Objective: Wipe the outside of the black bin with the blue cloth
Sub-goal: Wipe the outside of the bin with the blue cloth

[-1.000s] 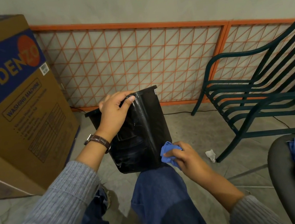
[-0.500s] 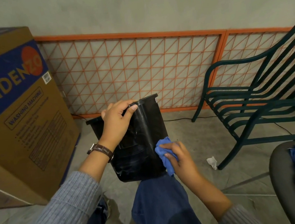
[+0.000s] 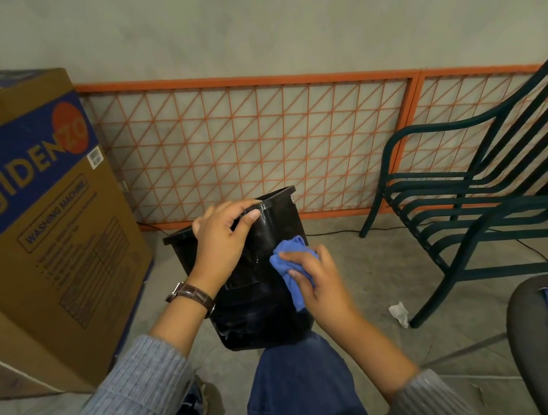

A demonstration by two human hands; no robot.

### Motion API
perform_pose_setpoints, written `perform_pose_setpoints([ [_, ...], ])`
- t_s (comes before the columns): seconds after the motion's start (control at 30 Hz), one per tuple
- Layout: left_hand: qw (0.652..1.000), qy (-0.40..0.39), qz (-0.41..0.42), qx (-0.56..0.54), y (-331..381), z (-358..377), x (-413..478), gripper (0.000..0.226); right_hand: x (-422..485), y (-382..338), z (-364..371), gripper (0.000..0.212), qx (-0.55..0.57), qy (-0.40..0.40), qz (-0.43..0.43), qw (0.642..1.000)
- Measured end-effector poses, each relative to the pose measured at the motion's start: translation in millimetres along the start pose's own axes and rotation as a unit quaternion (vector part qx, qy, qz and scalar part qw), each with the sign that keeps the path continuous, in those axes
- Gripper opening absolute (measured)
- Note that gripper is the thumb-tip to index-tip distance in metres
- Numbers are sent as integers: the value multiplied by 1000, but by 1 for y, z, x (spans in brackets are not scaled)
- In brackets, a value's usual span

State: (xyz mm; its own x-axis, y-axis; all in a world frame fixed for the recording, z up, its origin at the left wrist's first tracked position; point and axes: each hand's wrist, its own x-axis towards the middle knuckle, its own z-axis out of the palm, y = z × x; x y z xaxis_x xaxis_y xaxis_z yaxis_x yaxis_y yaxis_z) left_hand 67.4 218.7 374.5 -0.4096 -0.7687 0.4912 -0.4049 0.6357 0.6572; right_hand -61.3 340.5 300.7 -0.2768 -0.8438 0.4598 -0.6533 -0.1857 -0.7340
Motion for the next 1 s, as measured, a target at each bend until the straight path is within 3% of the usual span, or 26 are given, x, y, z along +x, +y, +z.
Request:
perform_pose_setpoints([
  [0.07,1000,0,-2,-2,1,-1,-1,20,2,5,-6,29,-7,-12,-3,1000],
  [0.2,1000,-4,-1,10,4,-1,-1,21,30,-9,-12,23,4,-12,77,997],
  [0.3,1000,-9,3,24,6,-2,-3,23,29,-21,-8,26,-22,7,13,1000],
  [0.4,999,-11,11,29,11,-3,-5,22,15,-13,-18,30,-60,-45,-57,996],
  [0.57,999,-10,21,23,32,-3,-7,23,30,-23,-57,68,4,-93,-4,996],
  [0.67,998,-10,38,55,48,-1,-12,23,41,-30,-78,93,-30,-132,-2,991],
  [1.0,972,-96,152,152,40,-28,-32,44,53,-22,-92,81,-38,-151,-37,987],
])
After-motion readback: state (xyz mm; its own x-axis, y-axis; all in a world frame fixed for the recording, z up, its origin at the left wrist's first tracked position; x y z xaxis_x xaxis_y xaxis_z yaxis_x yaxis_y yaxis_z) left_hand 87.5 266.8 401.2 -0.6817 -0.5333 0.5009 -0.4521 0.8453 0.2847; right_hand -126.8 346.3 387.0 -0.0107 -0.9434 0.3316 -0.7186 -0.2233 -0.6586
